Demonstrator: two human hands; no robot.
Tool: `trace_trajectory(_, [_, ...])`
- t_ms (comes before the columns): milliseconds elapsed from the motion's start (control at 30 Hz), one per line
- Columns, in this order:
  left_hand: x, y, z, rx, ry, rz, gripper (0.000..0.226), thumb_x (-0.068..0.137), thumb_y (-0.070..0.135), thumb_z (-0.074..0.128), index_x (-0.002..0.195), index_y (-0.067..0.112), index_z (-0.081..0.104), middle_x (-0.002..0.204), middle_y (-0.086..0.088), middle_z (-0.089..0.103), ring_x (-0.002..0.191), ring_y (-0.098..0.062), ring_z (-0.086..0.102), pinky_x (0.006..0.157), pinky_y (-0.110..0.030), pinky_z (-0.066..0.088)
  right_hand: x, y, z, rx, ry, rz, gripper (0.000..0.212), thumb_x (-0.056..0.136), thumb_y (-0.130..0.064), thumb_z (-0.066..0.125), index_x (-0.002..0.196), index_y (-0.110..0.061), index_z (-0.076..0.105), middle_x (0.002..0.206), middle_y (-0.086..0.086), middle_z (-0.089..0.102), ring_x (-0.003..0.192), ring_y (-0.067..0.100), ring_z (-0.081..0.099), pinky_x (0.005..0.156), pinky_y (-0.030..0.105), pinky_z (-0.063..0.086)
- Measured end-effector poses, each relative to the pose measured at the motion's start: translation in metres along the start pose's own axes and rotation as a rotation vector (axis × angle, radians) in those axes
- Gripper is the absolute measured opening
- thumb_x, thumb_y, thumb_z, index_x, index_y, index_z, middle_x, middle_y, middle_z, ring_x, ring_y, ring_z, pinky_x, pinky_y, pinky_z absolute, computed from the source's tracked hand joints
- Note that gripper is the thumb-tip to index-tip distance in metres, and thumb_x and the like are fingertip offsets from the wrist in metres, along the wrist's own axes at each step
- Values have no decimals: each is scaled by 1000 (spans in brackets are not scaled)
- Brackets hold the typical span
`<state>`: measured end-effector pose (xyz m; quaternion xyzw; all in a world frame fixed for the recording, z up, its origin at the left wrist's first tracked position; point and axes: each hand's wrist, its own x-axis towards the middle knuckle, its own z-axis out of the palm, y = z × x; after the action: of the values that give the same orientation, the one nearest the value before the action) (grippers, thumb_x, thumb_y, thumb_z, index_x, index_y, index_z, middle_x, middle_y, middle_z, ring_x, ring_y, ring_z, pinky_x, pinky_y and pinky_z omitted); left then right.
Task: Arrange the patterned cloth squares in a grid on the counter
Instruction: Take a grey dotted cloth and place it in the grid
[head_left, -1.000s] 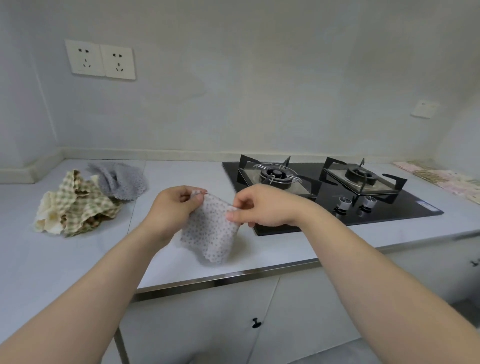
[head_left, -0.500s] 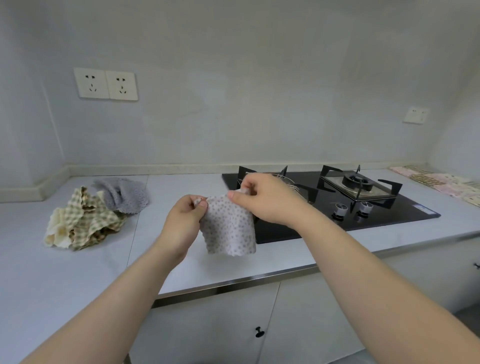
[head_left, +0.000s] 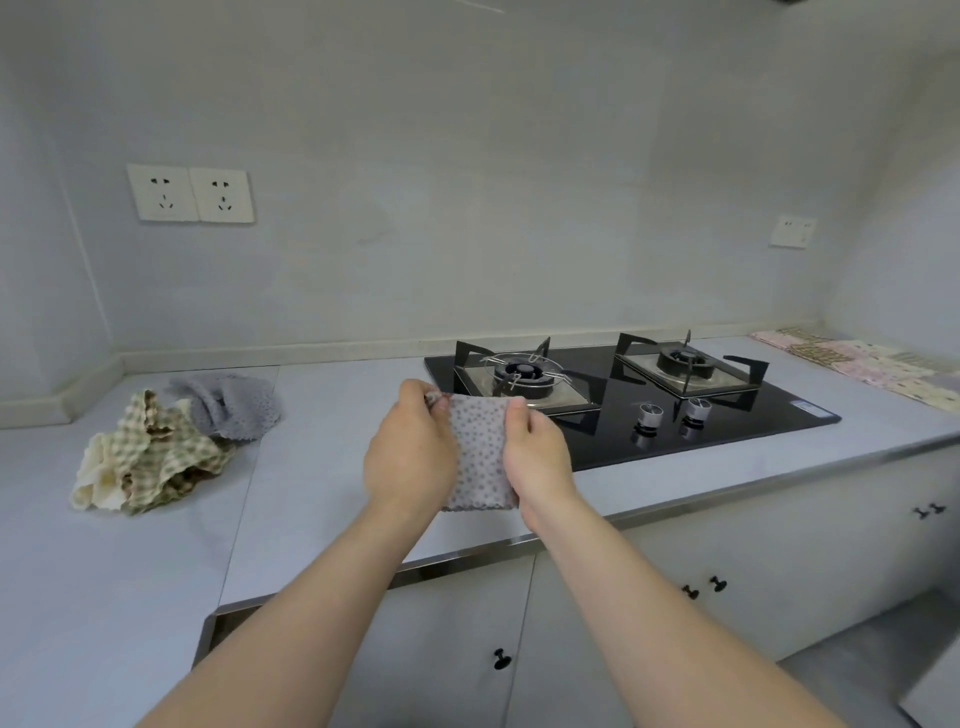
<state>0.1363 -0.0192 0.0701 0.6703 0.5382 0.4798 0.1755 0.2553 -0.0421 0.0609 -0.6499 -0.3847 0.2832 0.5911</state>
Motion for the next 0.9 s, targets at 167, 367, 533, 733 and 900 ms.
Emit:
trace_trajectory(167, [-15,23,31,-173,-19,-25,8,106,31,42,104,25,48,86,5,58,83,-31,63,67,-52,58,1,4,-41,-256,148,-207,48,108,-51,27,96,-14,55,81,-3,60,78,15,58,67,33,42])
trace_trajectory(367, [-24,48,80,-278,-63,-18,11,107,25,44,110,18,53,86,8,59,85,-22,59,67,-32,40,18,30,-87,-349,216,-222,49,109,-47,24,91,-12,52,78,-3,56,76,17,56,67,34,38])
trace_trajectory(533, [-21,68,130,-324,-102,-3,5,106,24,48,104,23,52,84,16,57,77,-1,56,60,-21,39,48,46,-127,-359,272,-173,50,109,-46,24,90,-9,52,78,-3,56,73,13,53,65,34,33])
trace_trajectory(733, [4,94,210,-326,-195,13,5,106,25,48,104,24,52,87,16,59,78,2,56,59,-12,36,115,68,-177,-351,335,-112,44,109,-44,27,87,-16,52,79,-6,56,73,4,52,58,17,34])
trace_trajectory(900, [25,141,255,-313,-309,26,5,105,22,49,105,22,54,87,15,59,79,2,56,59,-4,39,151,56,-224,-320,407,-20,42,109,-44,29,86,-18,52,80,-6,57,74,8,54,59,21,37])
